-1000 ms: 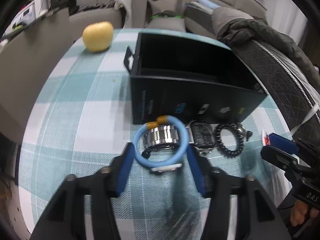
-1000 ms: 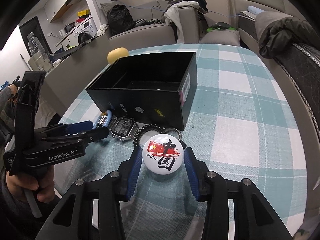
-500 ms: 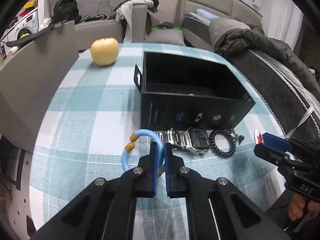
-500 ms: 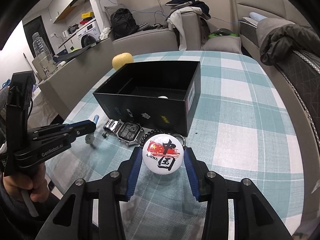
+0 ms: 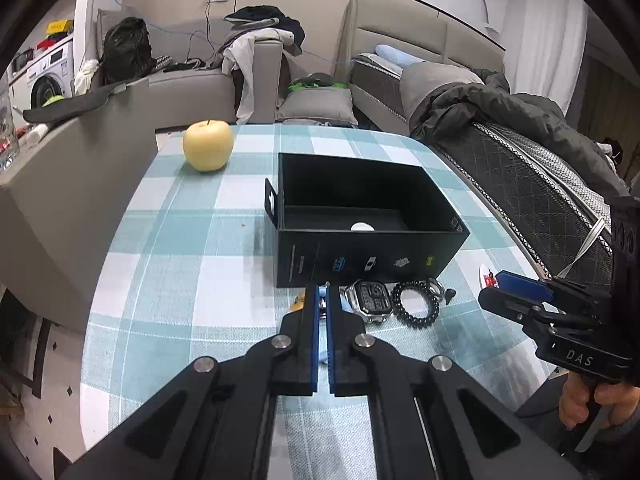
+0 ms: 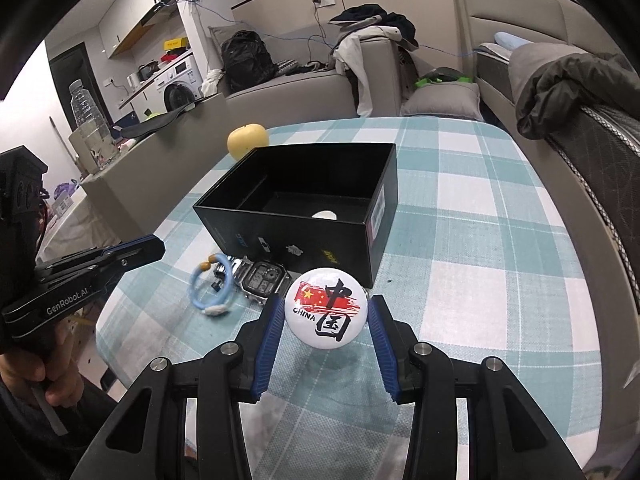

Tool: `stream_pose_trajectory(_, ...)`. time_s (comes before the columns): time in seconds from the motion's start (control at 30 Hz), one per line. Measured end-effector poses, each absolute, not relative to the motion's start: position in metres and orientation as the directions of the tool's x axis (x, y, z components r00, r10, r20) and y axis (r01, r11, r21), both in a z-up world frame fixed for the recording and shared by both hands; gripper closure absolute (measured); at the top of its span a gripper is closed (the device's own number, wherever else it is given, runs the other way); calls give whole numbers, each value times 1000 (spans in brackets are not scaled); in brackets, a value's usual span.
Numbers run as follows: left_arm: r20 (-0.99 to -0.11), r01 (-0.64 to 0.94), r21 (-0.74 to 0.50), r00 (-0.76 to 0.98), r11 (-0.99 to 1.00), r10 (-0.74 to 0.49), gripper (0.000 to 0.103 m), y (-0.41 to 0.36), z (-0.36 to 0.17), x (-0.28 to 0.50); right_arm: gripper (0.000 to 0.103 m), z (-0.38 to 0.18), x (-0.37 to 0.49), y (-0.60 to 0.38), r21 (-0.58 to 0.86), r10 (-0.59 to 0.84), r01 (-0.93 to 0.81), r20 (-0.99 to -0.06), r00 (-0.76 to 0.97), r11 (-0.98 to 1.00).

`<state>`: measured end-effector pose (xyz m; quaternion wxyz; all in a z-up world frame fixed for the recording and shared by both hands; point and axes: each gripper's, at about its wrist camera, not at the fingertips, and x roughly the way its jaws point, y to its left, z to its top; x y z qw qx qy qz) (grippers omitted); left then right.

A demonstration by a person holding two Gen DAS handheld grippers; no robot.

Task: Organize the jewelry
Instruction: 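Carry the blue bangle and white badge over the black box with both tools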

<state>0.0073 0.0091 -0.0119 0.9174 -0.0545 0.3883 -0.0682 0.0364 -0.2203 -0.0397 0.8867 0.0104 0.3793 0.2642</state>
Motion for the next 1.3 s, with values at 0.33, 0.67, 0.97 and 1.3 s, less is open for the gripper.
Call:
stream_pose_trajectory(0.33, -789, -27, -230, 590, 973, -170, 37, 21, -40, 22, 61, -39, 36, -218, 233, 495, -474, -666, 559, 849)
stream_pose_trajectory(0.67, -835, -33, -220, 523, 975, -171, 36, 6, -62, 39, 61, -37, 39, -221, 255, 505, -468, -662, 553, 846)
stream_pose_trajectory(0.97, -808, 19, -178, 567, 984, -158, 95, 0, -53, 27, 61, -36, 37, -220, 247, 502, -469, -659, 560, 848)
stream_pose_trajectory(1.3, -775, 34, -202, 606, 979, -180, 99, 4, -41, 13, 61, -35, 34, -219, 228, 494, -474, -654, 572, 851)
